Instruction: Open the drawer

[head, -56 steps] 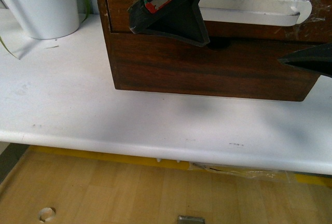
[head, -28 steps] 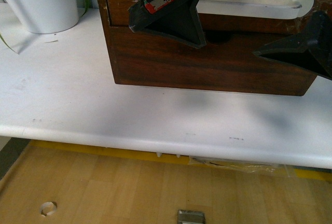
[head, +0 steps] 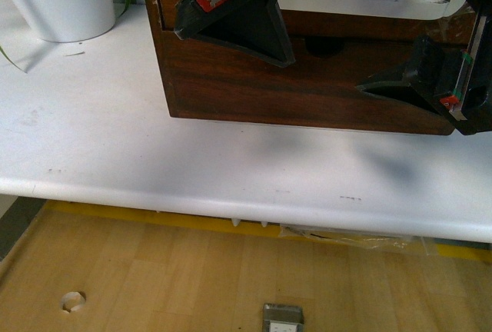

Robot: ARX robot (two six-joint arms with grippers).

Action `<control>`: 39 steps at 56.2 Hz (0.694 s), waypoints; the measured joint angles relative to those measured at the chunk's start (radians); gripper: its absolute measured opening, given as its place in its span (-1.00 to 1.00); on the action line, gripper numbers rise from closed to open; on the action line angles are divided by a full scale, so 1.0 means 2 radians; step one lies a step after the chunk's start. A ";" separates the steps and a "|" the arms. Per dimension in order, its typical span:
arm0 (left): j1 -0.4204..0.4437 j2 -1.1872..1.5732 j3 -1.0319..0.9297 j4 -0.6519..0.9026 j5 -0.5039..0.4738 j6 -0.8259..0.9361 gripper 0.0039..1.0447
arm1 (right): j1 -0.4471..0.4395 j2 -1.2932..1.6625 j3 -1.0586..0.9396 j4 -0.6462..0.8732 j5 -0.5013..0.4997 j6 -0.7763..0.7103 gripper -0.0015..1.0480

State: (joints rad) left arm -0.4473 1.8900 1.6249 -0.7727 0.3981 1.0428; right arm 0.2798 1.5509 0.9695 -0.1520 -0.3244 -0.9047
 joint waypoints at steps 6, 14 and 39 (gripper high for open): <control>0.000 0.001 0.003 -0.012 0.000 0.006 0.89 | 0.000 0.000 0.003 -0.015 -0.004 -0.007 0.83; 0.000 0.001 0.009 -0.040 0.000 0.025 0.89 | 0.000 -0.006 0.010 -0.060 -0.016 -0.043 0.83; -0.010 -0.058 -0.062 -0.060 -0.003 0.073 0.89 | 0.004 -0.065 -0.027 -0.120 -0.051 -0.104 0.83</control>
State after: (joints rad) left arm -0.4664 1.7748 1.5002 -0.8921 0.3923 1.1896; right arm 0.2871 1.4204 0.9161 -0.3927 -0.4255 -1.1126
